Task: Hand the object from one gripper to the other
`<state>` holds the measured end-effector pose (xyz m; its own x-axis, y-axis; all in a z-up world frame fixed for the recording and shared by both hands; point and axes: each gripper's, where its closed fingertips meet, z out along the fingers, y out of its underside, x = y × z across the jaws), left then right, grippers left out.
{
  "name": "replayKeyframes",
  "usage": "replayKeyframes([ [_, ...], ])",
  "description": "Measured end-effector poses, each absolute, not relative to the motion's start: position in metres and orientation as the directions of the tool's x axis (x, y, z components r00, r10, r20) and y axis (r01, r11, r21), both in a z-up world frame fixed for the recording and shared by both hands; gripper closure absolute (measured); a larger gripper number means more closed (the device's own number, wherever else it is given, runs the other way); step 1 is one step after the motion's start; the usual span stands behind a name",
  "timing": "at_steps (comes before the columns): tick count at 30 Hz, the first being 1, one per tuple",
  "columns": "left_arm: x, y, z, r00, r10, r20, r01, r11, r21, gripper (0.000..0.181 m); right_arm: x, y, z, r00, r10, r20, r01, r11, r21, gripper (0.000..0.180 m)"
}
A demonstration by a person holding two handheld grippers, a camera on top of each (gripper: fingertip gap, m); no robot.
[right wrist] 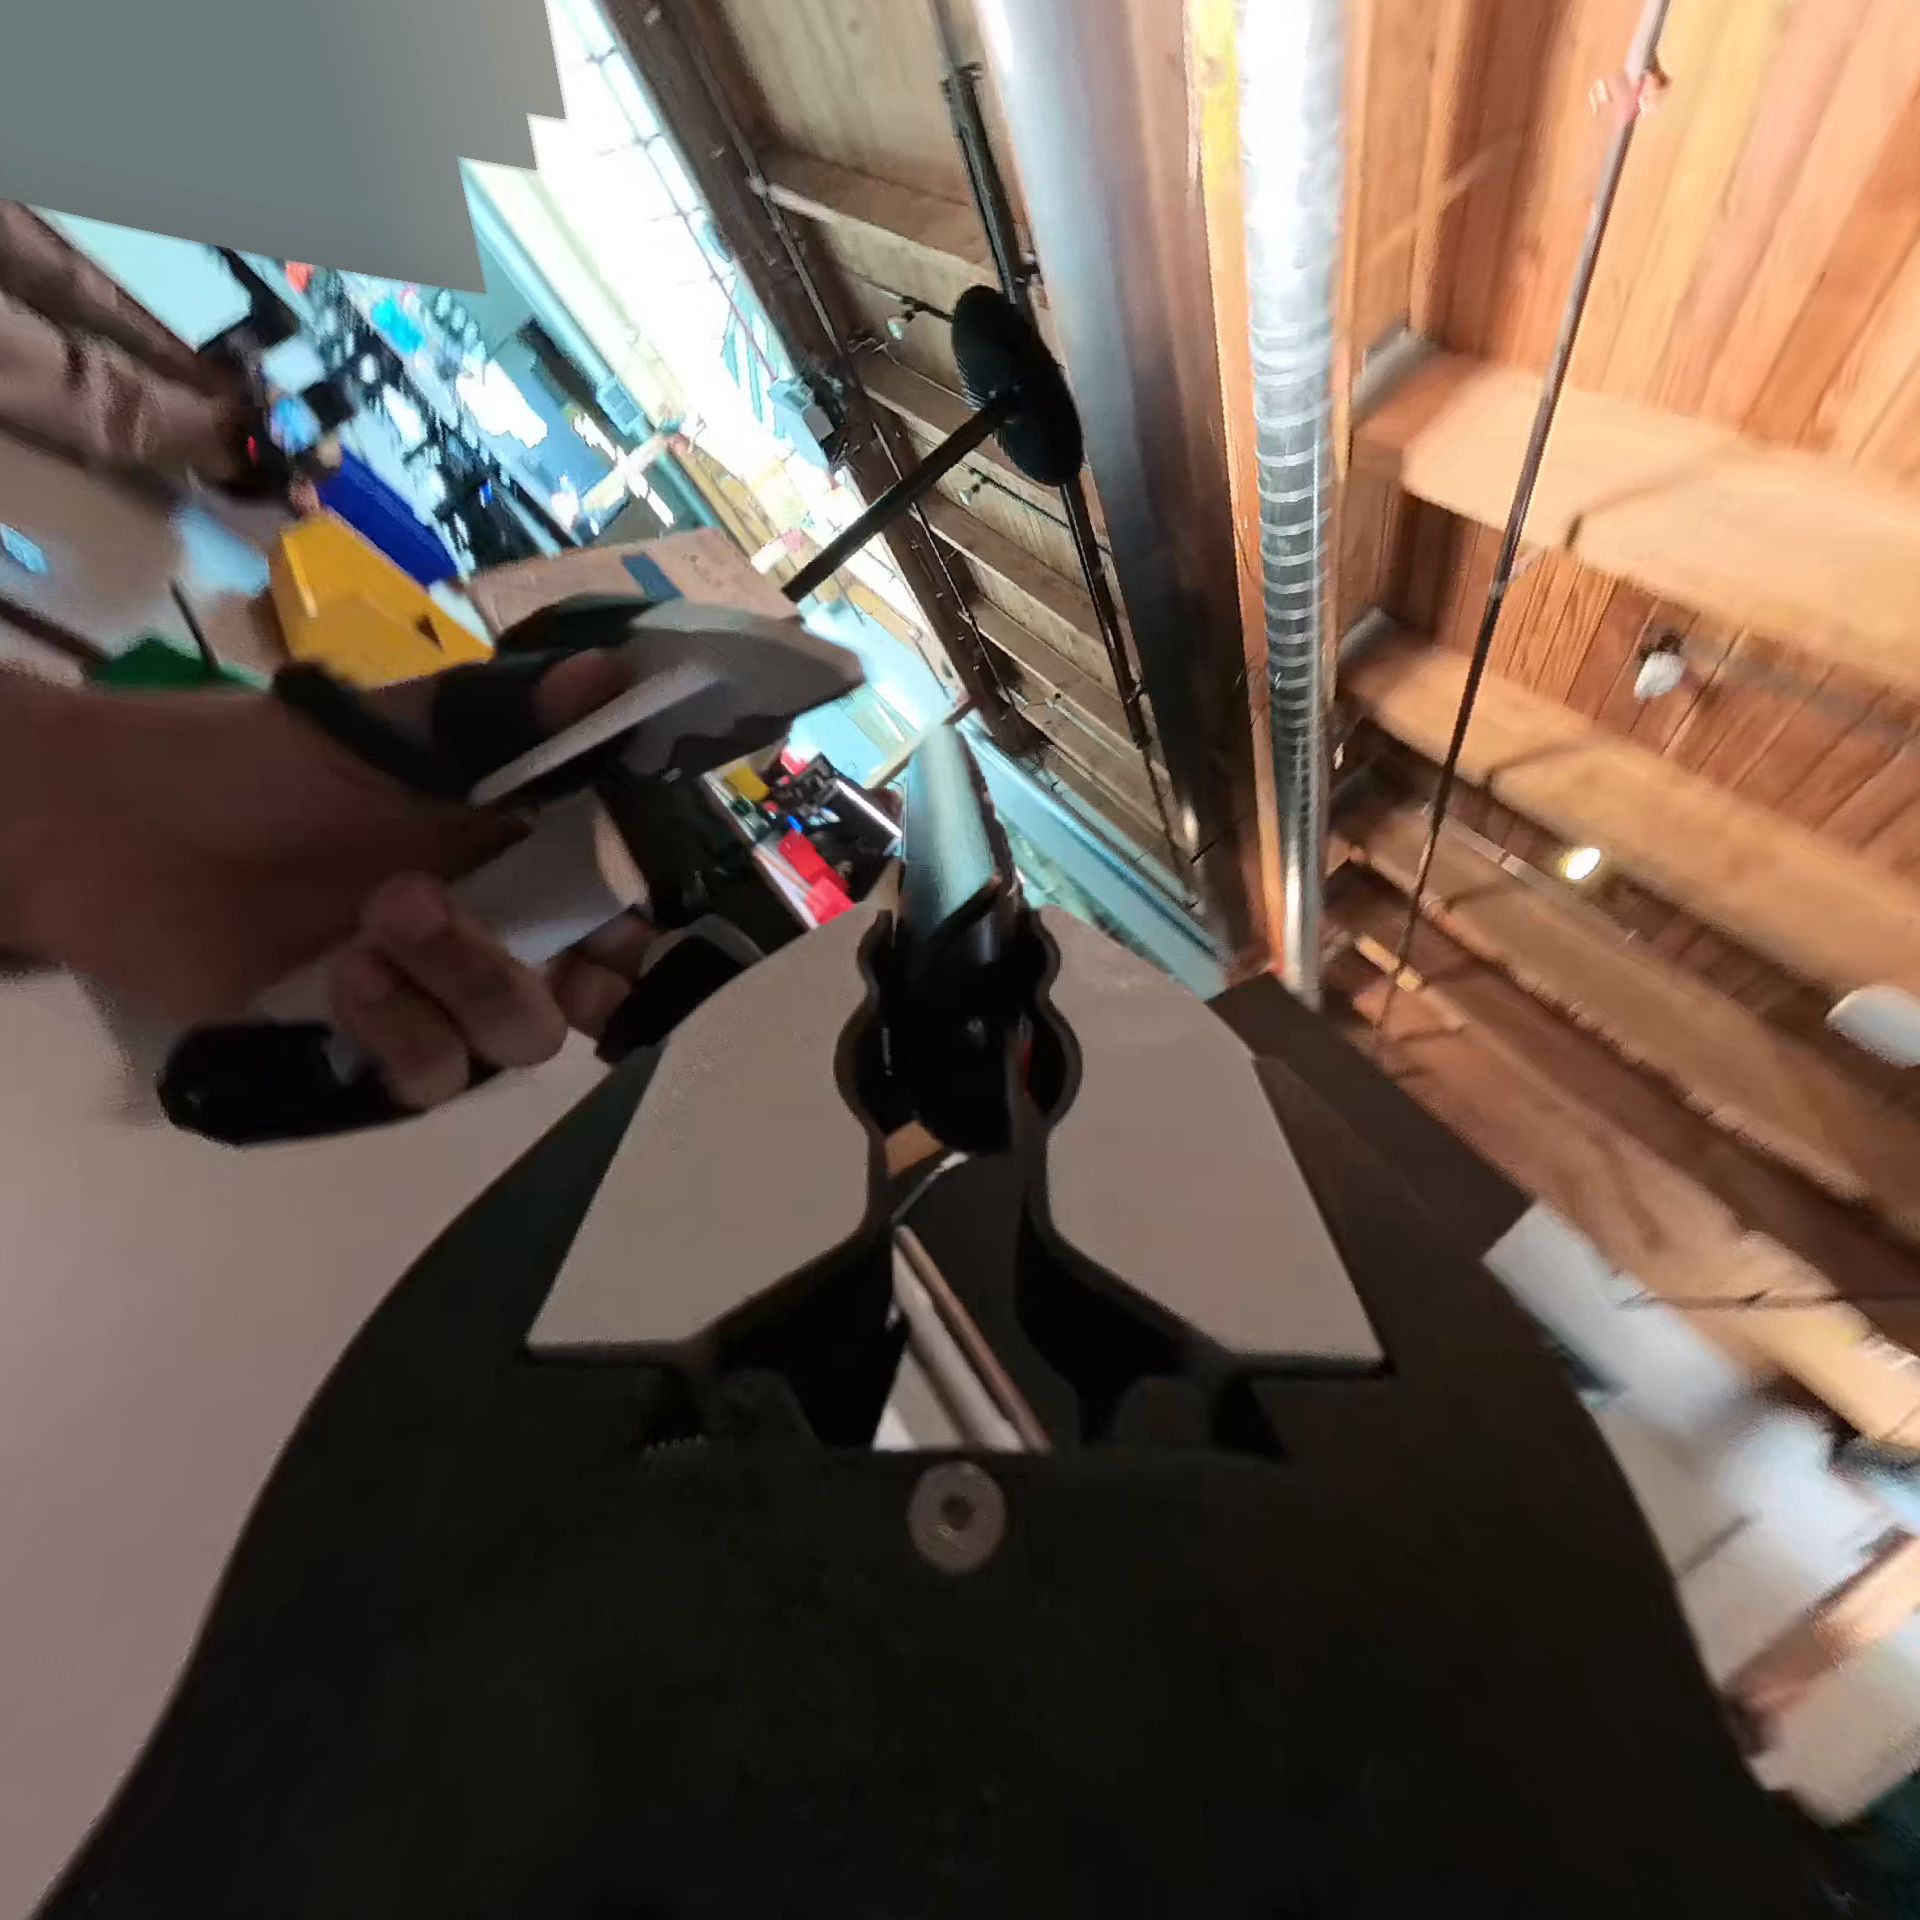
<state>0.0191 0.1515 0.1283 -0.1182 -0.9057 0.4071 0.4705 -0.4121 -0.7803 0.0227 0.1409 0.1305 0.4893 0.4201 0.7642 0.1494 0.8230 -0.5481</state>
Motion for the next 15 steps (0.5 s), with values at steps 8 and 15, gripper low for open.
replayKeyframes([
  [8,-0.021,0.186,0.131,0.08,-0.941,0.328,0.523,-0.24,-0.818,0.084,0.05,0.171,0.147,0.36,0.91,0.203,-0.19,0.285,-0.939,0.156],
  [15,-0.023,0.178,0.117,-0.026,-0.952,0.305,0.372,-0.292,-0.881,0.147,0.053,0.178,0.138,0.099,0.98,-0.173,-0.238,-0.145,-0.96,0.156],
])
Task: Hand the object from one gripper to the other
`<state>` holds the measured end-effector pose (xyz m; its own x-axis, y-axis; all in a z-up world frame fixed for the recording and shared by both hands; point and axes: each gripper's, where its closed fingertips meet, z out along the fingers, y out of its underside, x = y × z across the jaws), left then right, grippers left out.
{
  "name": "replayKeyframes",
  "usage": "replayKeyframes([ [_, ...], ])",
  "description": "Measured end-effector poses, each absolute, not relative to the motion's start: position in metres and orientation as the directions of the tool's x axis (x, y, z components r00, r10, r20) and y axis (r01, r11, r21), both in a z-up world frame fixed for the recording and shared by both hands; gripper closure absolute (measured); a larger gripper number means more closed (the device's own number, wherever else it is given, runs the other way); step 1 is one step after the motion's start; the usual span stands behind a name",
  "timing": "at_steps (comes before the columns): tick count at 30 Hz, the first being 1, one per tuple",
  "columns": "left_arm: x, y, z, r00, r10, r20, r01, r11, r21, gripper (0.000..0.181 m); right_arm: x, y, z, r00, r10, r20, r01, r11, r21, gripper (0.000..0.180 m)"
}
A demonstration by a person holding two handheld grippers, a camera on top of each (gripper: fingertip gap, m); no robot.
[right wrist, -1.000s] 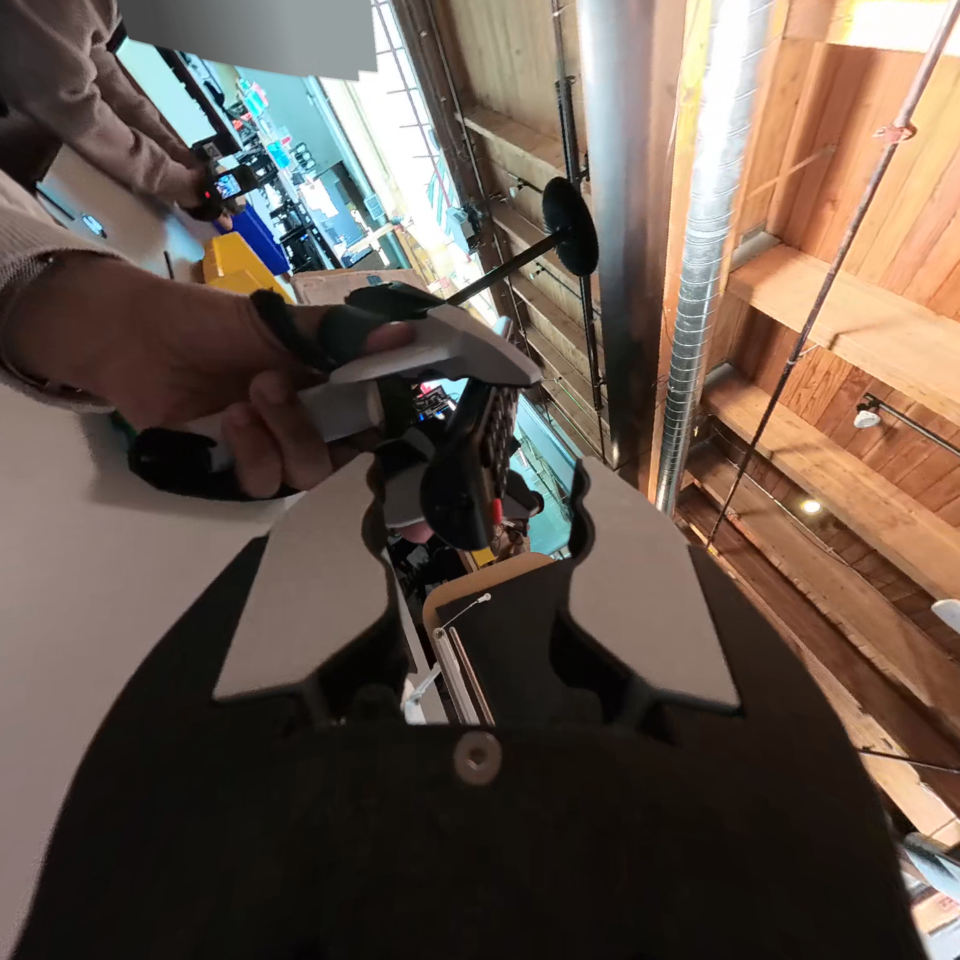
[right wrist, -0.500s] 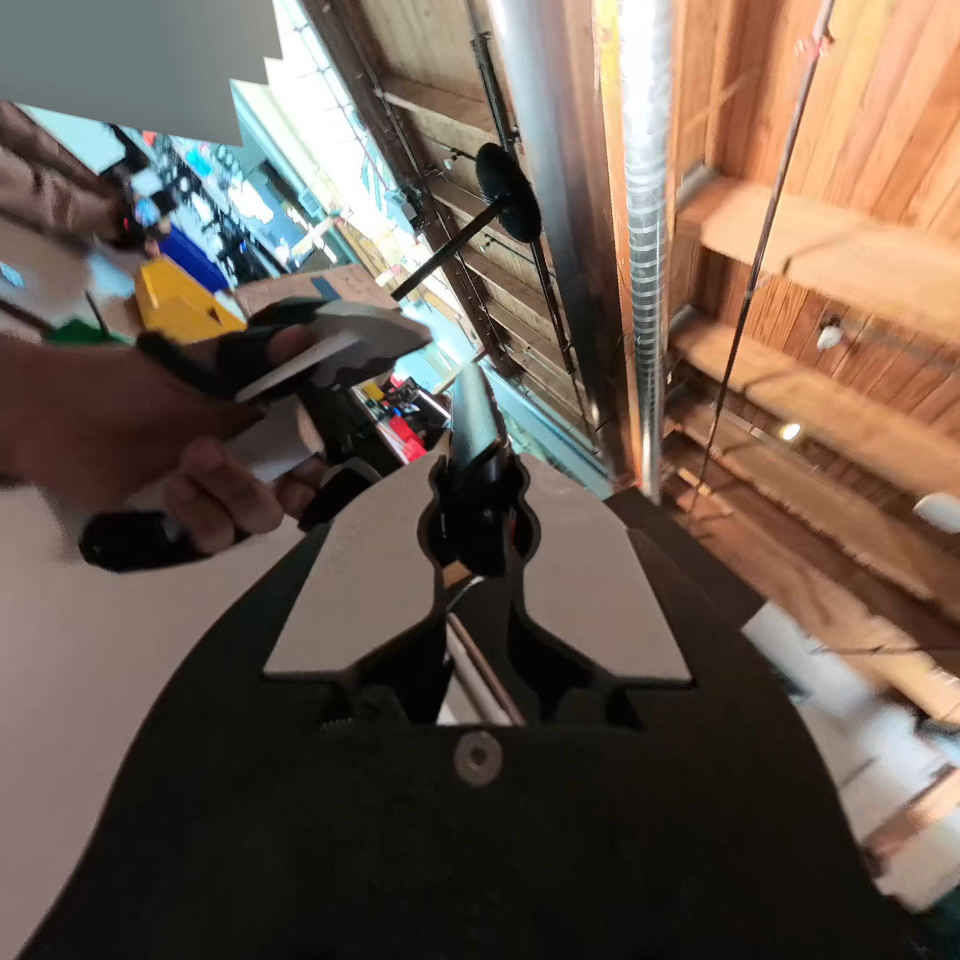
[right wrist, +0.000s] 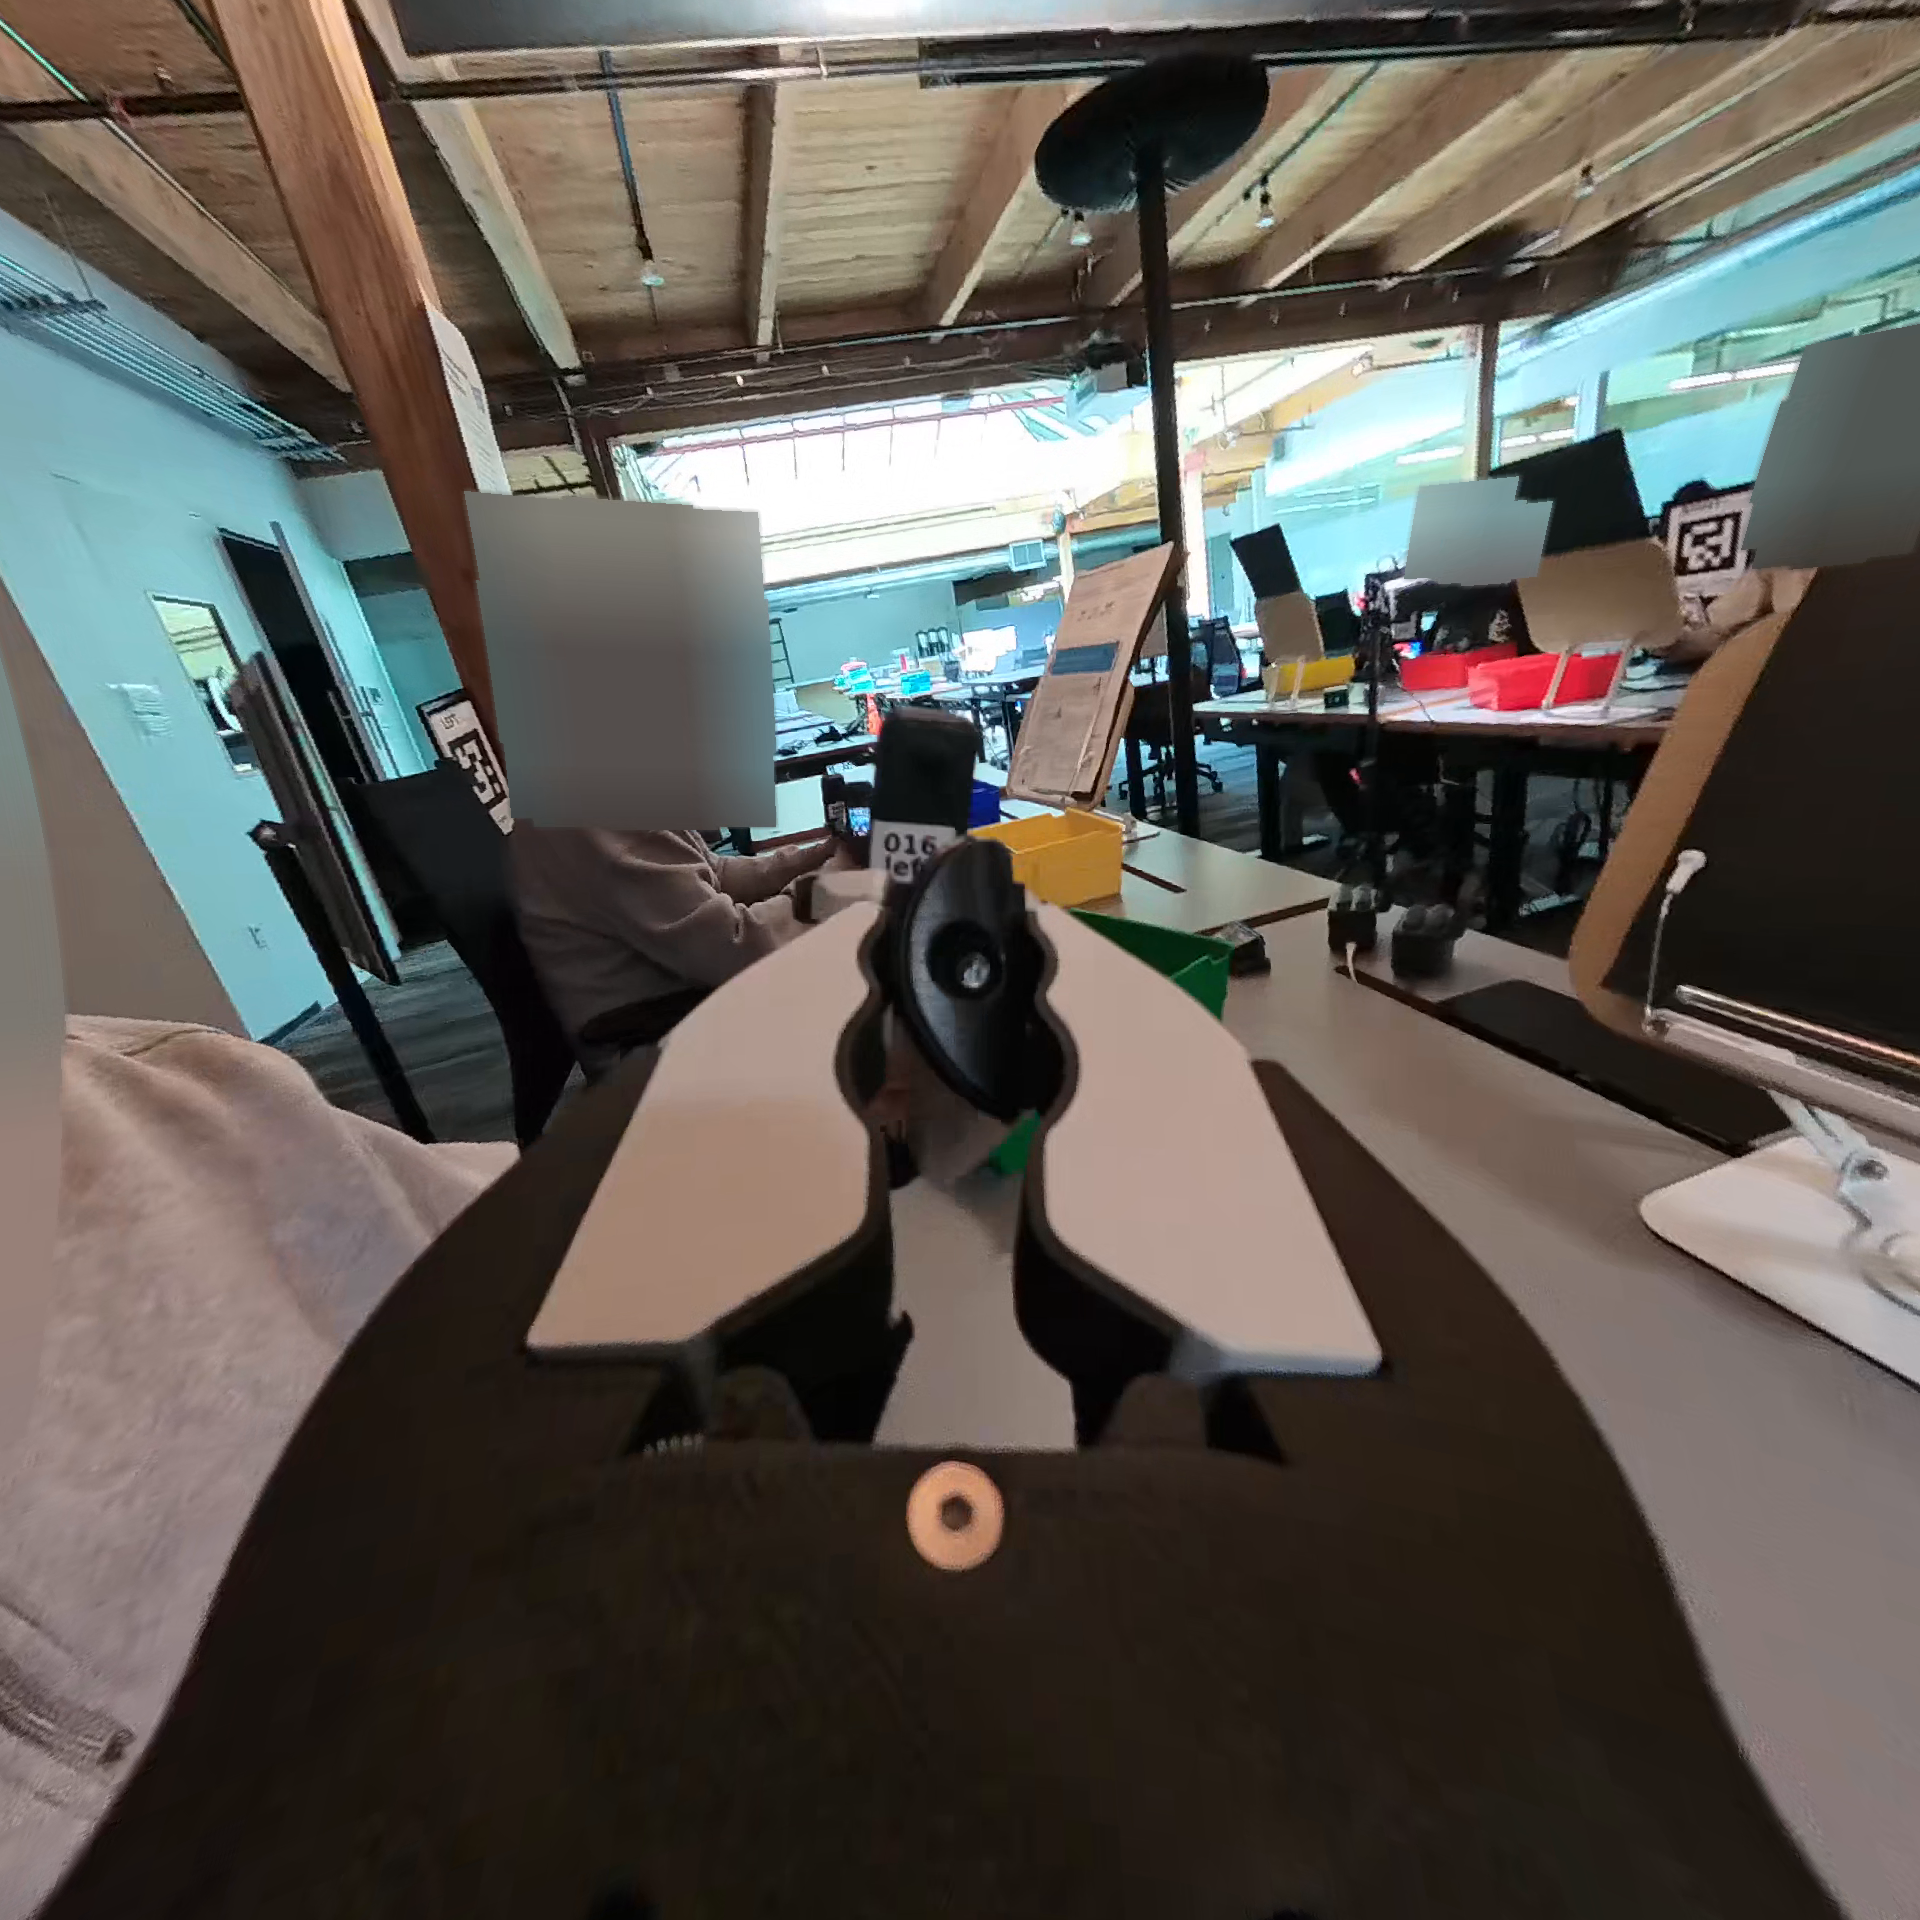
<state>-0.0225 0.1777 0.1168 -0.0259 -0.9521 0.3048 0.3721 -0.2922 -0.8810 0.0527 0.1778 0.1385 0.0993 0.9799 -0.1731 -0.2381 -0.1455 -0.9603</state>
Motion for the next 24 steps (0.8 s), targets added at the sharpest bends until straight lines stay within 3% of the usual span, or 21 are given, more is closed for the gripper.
replayKeyframes([
  [2,-0.011,0.172,0.108,-0.024,-0.956,0.293,0.288,-0.287,-0.913,0.144,0.049,0.18,0.134,0.113,0.978,-0.175,-0.227,-0.147,-0.963,0.157],
  [5,0.005,0.171,0.094,0.01,-0.956,0.294,0.193,-0.286,-0.939,0.1,0.046,0.178,0.132,0.088,0.976,-0.198,-0.219,-0.175,-0.96,0.157],
  [6,0.01,0.17,0.088,0.01,-0.954,0.301,0.157,-0.295,-0.942,0.094,0.046,0.177,0.133,0.079,0.976,-0.203,-0.222,-0.182,-0.958,0.157],
  [10,0.022,0.158,0.062,-0.046,-0.947,0.316,-0.005,-0.317,-0.949,0.114,0.052,0.177,0.14,0.076,0.975,-0.211,-0.252,-0.186,-0.95,0.157],
  [12,0.023,0.162,0.068,-0.028,-0.955,0.296,0.056,-0.297,-0.953,0.113,0.06,0.179,0.146,0.08,0.974,-0.211,-0.302,-0.178,-0.937,0.157],
  [15,0.013,0.168,0.092,-0.049,-0.956,0.29,0.25,-0.292,-0.923,0.136,0.07,0.185,0.153,0.081,0.97,-0.23,-0.379,-0.183,-0.907,0.157],
  [18,0.002,0.17,0.101,-0.075,-0.948,0.311,0.314,-0.318,-0.895,0.158,0.07,0.188,0.15,0.061,0.965,-0.257,-0.39,-0.214,-0.896,0.157],
  [24,-0.012,0.176,0.113,0.018,-0.959,0.283,0.359,-0.257,-0.897,0.159,0.062,0.189,0.142,0.044,0.962,-0.269,-0.37,-0.235,-0.899,0.156],
])
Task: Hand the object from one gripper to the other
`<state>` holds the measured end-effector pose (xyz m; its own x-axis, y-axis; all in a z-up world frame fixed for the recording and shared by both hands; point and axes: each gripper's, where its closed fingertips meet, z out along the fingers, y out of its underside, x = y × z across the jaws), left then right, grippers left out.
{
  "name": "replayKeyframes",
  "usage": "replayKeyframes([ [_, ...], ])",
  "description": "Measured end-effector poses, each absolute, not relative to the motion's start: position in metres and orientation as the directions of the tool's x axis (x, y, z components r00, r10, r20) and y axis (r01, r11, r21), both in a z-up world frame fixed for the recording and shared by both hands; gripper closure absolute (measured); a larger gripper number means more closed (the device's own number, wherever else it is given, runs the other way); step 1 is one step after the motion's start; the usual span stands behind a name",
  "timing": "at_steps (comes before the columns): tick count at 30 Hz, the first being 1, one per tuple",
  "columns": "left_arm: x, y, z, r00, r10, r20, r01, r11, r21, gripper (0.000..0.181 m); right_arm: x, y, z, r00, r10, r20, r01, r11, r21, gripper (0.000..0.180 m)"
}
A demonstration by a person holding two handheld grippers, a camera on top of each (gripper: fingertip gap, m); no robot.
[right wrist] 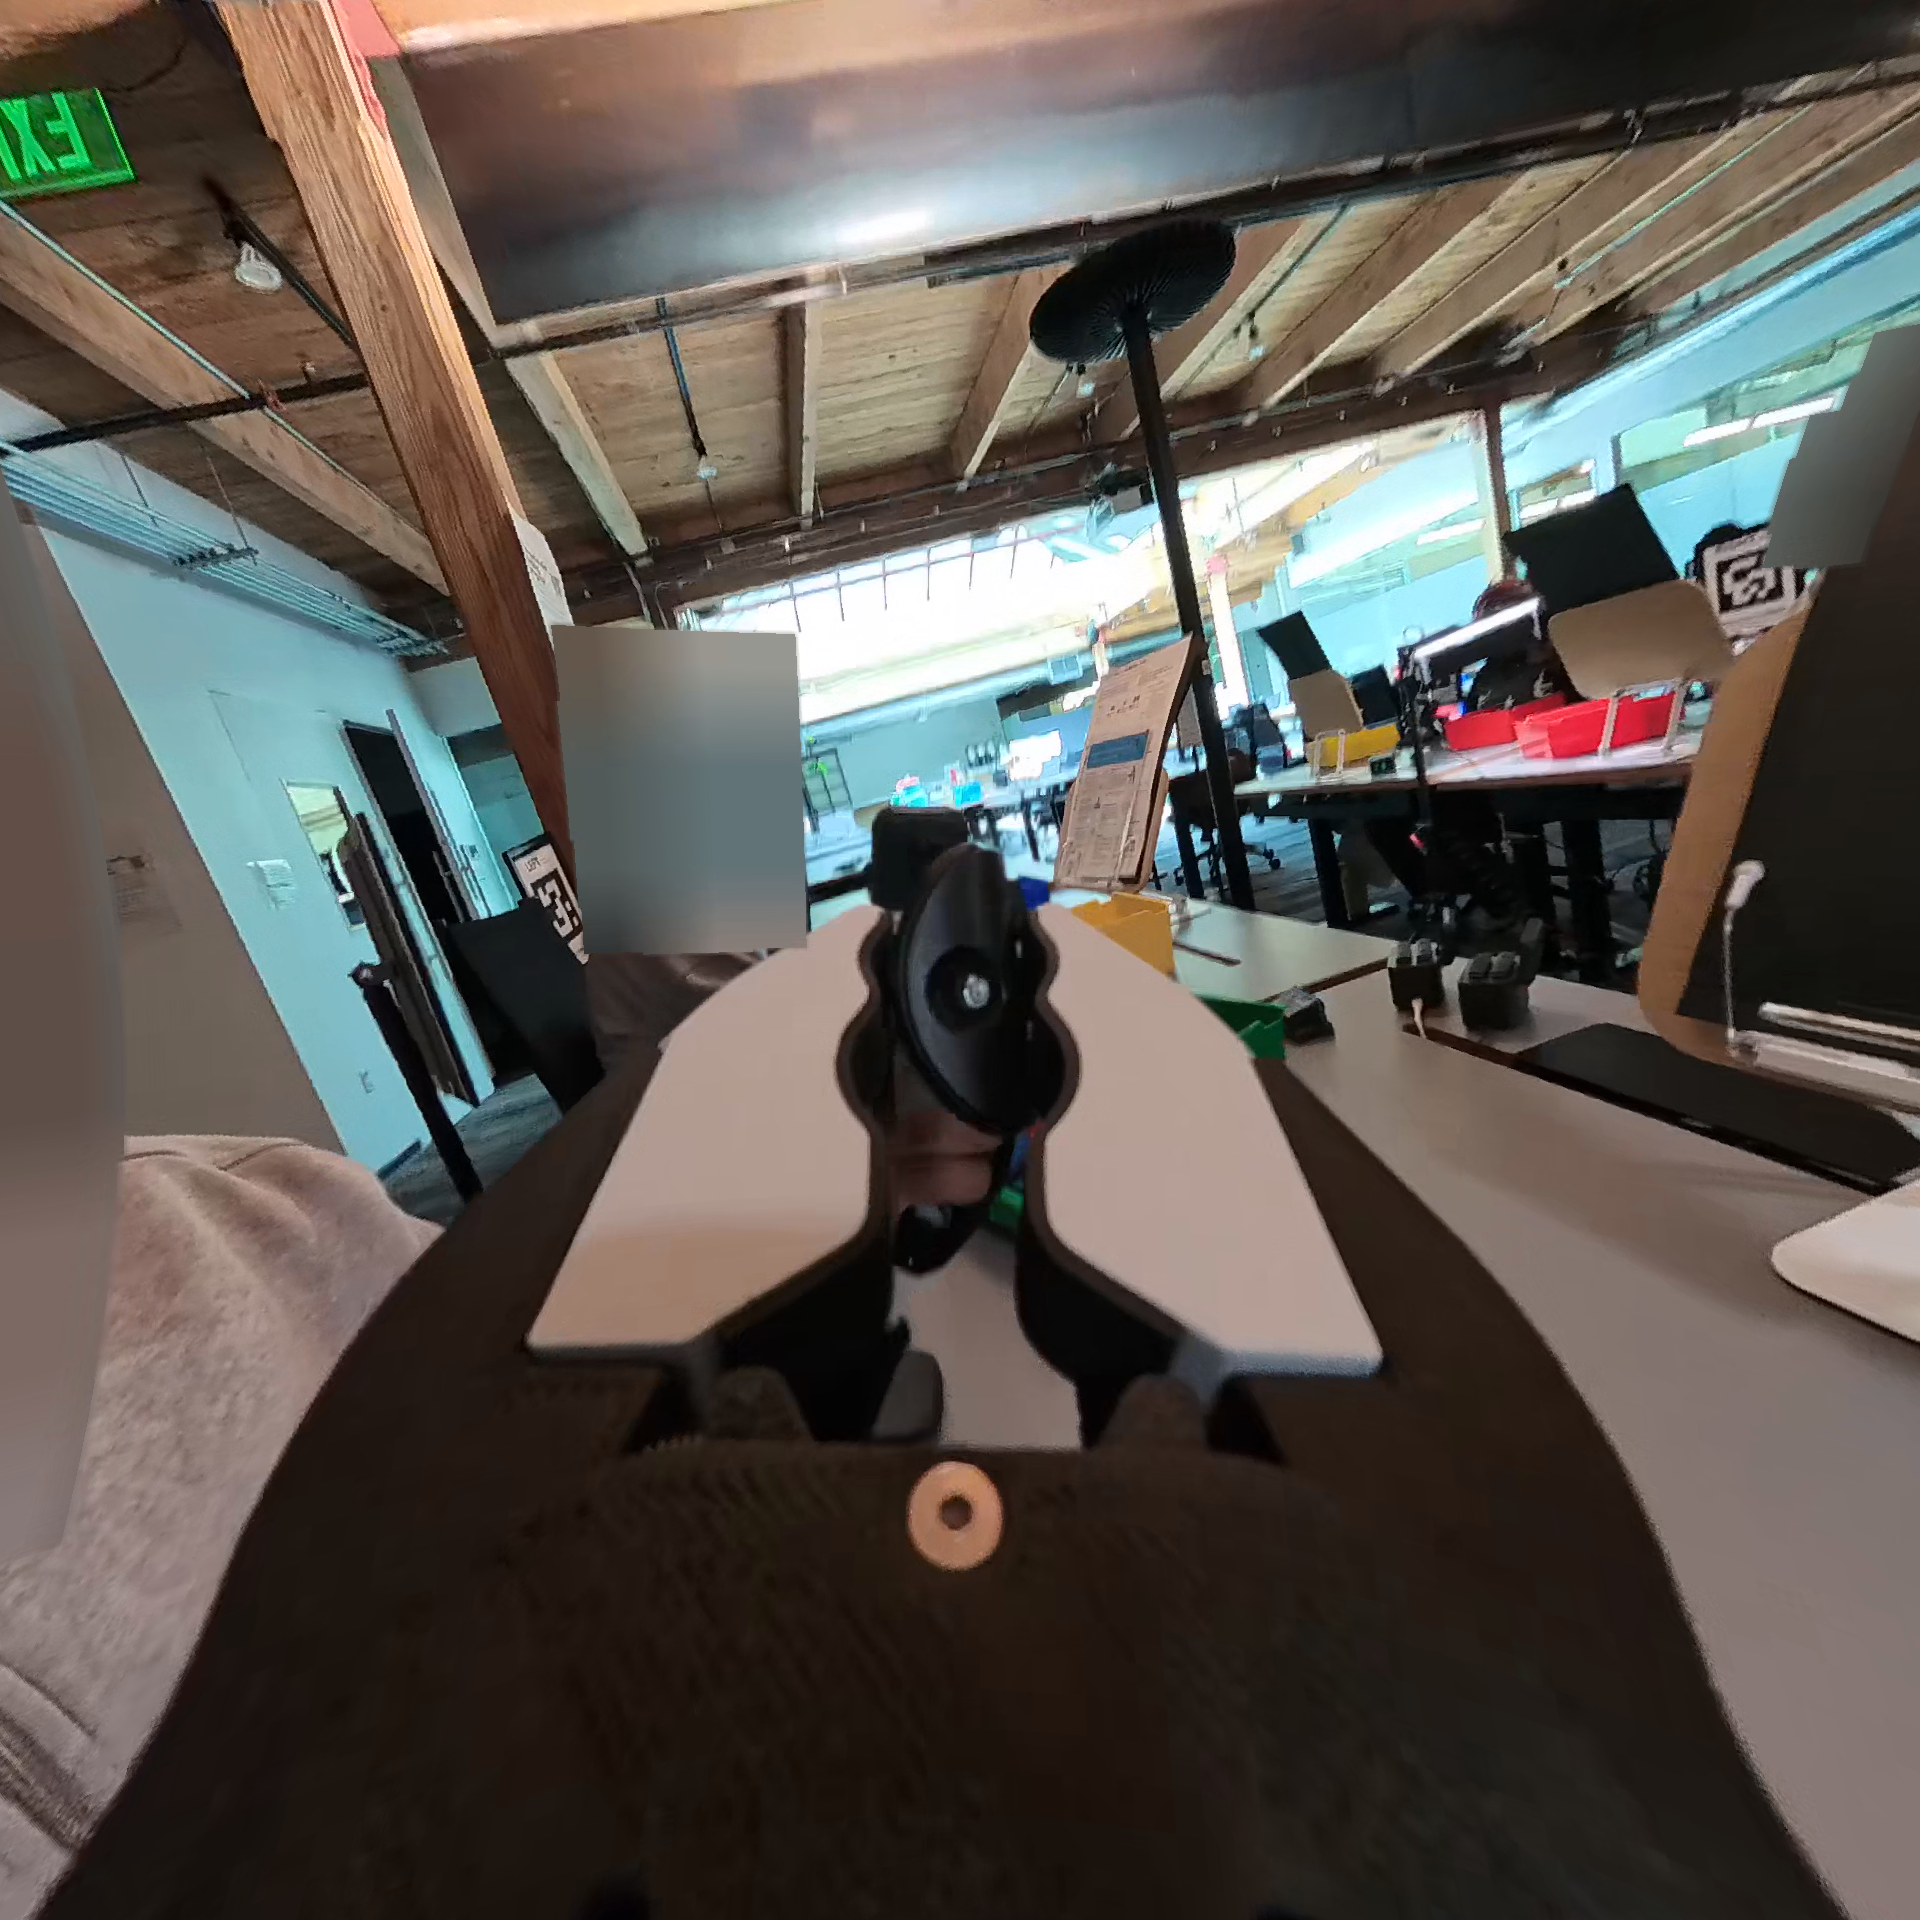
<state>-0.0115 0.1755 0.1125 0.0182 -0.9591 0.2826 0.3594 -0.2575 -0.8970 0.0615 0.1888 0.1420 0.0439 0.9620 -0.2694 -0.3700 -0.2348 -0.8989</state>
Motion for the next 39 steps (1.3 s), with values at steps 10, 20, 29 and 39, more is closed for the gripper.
replayKeyframes([
  [10,-0.025,0.183,0.117,-0.009,-0.928,0.373,0.376,-0.349,-0.859,0.152,0.051,0.191,0.132,0.033,0.951,-0.308,-0.351,-0.277,-0.894,0.157],
  [20,-0.004,0.181,0.102,-0.055,-0.892,0.449,0.308,-0.443,-0.842,0.111,0.068,0.202,0.141,0.015,0.928,-0.371,-0.489,-0.317,-0.813,0.154],
  [29,-0.005,0.183,0.102,0.011,-0.924,0.382,0.332,-0.357,-0.873,0.157,0.076,0.203,0.148,0.034,0.941,-0.338,-0.557,-0.263,-0.788,0.157],
  [39,-0.027,0.183,0.118,0.033,-0.941,0.337,0.391,-0.299,-0.871,0.162,0.058,0.189,0.143,0.076,0.969,-0.236,-0.453,-0.178,-0.874,0.157],
])
